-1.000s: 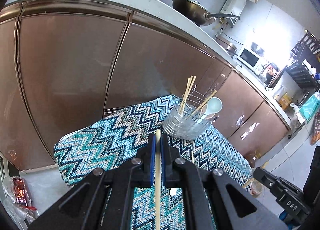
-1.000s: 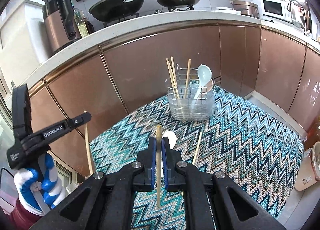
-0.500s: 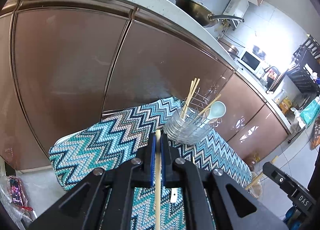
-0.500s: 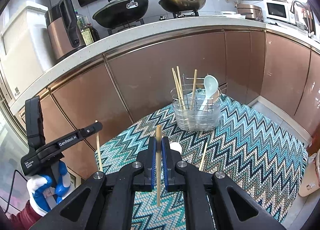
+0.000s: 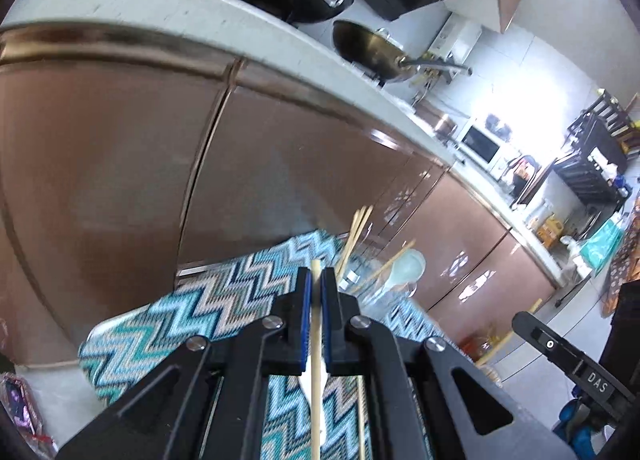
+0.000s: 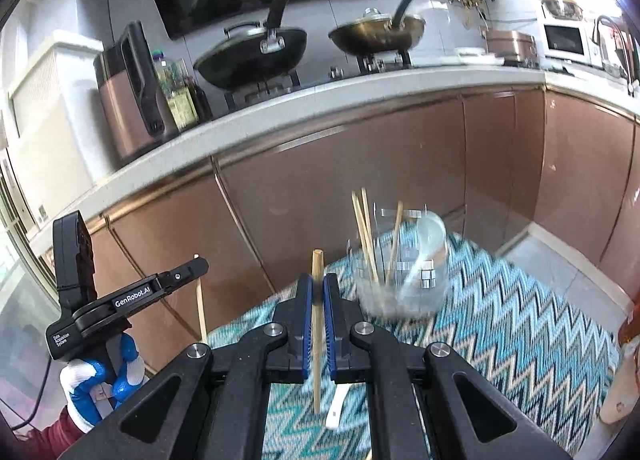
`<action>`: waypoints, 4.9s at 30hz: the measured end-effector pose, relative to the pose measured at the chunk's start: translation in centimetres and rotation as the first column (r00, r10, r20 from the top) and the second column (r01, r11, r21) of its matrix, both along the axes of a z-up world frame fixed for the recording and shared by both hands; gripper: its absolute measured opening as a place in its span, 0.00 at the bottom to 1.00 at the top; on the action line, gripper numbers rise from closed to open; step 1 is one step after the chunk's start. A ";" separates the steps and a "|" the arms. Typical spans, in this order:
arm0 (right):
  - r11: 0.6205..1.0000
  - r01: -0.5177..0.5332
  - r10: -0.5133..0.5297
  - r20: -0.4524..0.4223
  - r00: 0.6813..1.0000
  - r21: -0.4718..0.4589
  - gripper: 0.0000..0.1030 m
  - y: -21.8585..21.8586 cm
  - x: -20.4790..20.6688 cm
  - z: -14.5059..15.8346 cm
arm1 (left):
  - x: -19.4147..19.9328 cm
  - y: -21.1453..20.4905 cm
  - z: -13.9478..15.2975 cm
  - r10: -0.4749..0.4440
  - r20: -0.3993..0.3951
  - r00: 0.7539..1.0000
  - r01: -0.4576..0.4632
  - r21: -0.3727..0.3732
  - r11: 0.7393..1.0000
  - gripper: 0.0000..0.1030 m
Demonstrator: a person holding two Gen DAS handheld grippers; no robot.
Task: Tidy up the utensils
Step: 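Lift both chopsticks and carry them down into the clear holder, then open both tools to release the chopsticks and raise them, then move the left tool toward the white spoon while the right tool approaches the last chopstick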
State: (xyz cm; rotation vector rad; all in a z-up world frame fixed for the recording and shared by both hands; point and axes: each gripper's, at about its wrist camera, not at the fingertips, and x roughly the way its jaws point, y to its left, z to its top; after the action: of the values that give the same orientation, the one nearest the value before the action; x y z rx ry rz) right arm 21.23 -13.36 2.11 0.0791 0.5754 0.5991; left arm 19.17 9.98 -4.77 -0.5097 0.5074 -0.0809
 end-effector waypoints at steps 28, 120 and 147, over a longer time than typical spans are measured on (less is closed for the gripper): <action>0.999 0.048 -0.052 0.236 0.970 0.022 0.06 -0.4 13.4 0.5 | 20.2 -7.5 3.3 0.092 0.275 0.957 -0.113 0.062 0.992 0.04; 0.963 0.265 -0.254 0.173 0.952 -0.043 0.56 -4.7 -11.9 -2.1 | -14.2 -4.7 2.7 -0.034 0.181 0.983 0.000 0.185 0.983 0.42; 0.970 0.242 -0.237 0.182 0.954 -0.002 0.56 -6.2 -13.5 -1.6 | -14.3 -5.9 3.1 -0.061 0.121 0.991 0.036 0.200 0.979 0.42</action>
State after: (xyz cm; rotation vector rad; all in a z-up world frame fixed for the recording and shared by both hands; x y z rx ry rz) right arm 7.76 -19.53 0.50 0.0695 0.3887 0.3580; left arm 4.82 4.10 -1.67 -0.2956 0.3985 -0.1076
